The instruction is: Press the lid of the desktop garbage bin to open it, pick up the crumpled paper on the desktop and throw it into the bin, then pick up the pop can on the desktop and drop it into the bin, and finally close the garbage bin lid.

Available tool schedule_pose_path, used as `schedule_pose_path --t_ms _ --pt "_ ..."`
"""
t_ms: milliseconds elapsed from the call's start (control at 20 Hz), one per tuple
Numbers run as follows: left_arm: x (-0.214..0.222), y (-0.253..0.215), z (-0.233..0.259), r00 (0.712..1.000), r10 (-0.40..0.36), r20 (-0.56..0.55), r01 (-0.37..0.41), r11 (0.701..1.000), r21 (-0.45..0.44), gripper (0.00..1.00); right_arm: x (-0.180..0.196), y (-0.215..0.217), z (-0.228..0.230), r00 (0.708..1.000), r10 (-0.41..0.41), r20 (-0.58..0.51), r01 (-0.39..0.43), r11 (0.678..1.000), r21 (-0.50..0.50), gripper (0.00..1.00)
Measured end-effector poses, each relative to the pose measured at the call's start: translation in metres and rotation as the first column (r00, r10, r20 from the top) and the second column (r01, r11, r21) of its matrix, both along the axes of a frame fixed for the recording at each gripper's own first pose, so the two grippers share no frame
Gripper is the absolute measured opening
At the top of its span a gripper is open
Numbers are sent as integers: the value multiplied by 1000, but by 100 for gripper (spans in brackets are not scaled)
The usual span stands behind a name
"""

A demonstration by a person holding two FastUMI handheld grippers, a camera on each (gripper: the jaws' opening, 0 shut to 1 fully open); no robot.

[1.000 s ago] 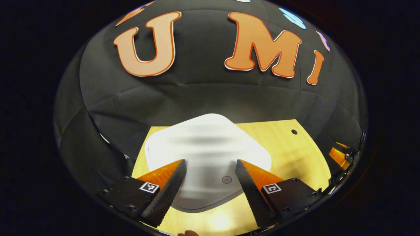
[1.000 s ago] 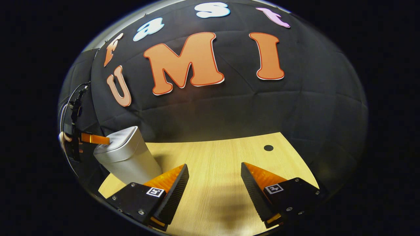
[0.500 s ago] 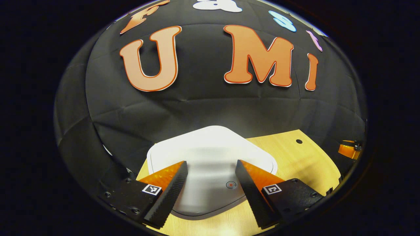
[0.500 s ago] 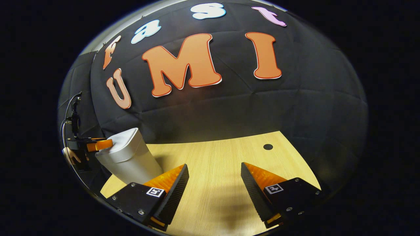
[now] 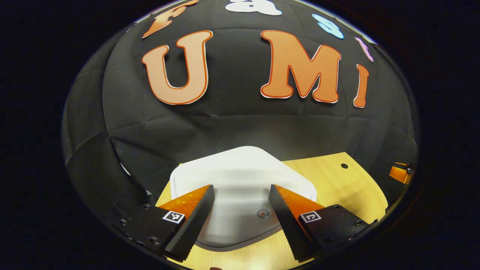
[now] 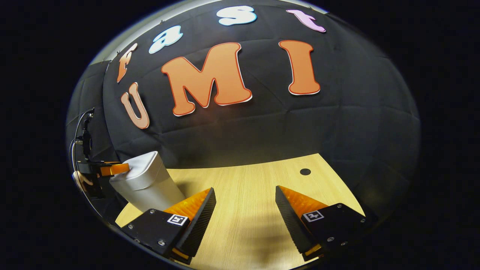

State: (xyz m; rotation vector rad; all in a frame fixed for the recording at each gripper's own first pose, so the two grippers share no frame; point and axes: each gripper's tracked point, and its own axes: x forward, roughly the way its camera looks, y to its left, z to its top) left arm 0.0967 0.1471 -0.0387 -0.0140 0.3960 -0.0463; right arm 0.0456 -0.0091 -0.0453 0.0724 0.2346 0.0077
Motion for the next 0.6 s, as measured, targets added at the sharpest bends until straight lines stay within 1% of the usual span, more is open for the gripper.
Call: schedule_pose_path --t_ms 100,250,350,450,600 --pt "0 -1 3 1000 25 11 -25 1000 -18 95 0 0 6 1000 -3 12 3 1000 0 95" --pt "-3 -10 25 996 44 82 -42 999 -31 95 3 -1 18 999 -11 37 12 1000 -9 95" --pt "-6 -21 43 991 39 130 -36 999 -25 95 3 1 27 998 -15 57 15 1000 -12 95" --pt "-11 -38 63 983 12 184 -9 1000 -17 95 3 2 36 997 -17 80 19 1000 -16 95" --pt "-22 -60 91 960 -20 280 20 1000 3 94 0 5 49 993 -17 115 21 999 -28 95"
